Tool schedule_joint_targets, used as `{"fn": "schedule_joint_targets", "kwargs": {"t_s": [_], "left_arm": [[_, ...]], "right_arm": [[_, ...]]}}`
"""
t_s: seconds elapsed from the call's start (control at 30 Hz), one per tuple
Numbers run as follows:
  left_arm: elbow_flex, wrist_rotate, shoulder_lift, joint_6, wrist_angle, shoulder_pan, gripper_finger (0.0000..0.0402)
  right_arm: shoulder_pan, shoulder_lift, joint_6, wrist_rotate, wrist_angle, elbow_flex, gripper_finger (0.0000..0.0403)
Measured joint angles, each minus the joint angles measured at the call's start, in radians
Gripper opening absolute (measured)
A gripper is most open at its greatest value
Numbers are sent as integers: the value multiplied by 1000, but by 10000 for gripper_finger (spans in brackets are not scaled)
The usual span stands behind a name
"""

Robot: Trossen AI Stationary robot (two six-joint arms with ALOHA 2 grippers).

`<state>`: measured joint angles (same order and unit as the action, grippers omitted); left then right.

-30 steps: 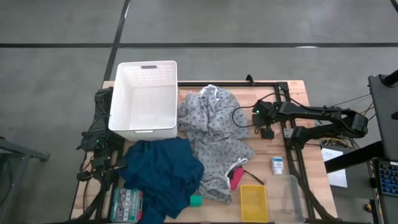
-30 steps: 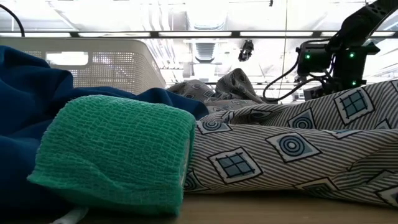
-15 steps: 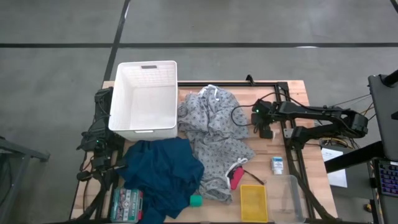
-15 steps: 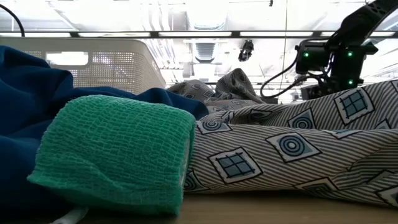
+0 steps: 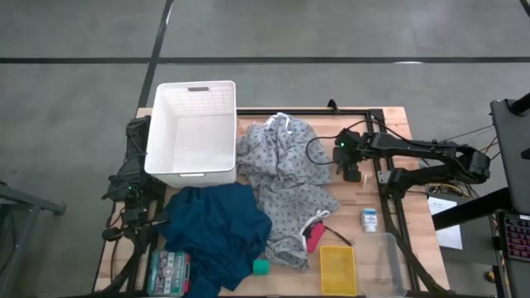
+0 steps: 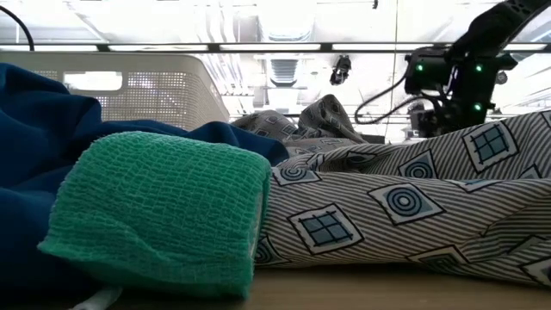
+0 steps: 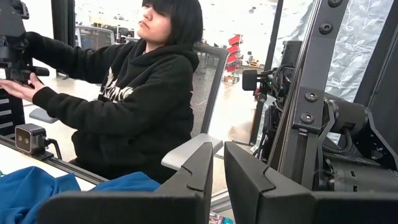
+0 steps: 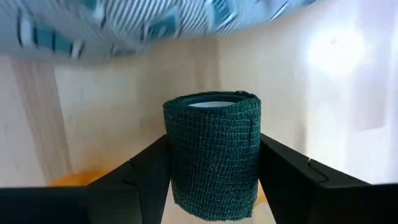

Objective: Pick & Place Medicine items
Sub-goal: Put the black bandage into the yellow bin

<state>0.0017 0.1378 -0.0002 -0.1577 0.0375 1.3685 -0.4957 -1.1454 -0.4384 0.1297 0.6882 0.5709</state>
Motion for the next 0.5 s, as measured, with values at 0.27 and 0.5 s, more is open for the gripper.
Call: {"fn": "schedule_joint_targets", "kwargs": {"t_s": [0.27,0.5], "left_arm": [[0,0,0,0,0,0,47],[0,0,0,0,0,0,47]], "right_arm": [[0,2,158,-36,144,158,208],[1,2,264,-57,294,289,208]]}}
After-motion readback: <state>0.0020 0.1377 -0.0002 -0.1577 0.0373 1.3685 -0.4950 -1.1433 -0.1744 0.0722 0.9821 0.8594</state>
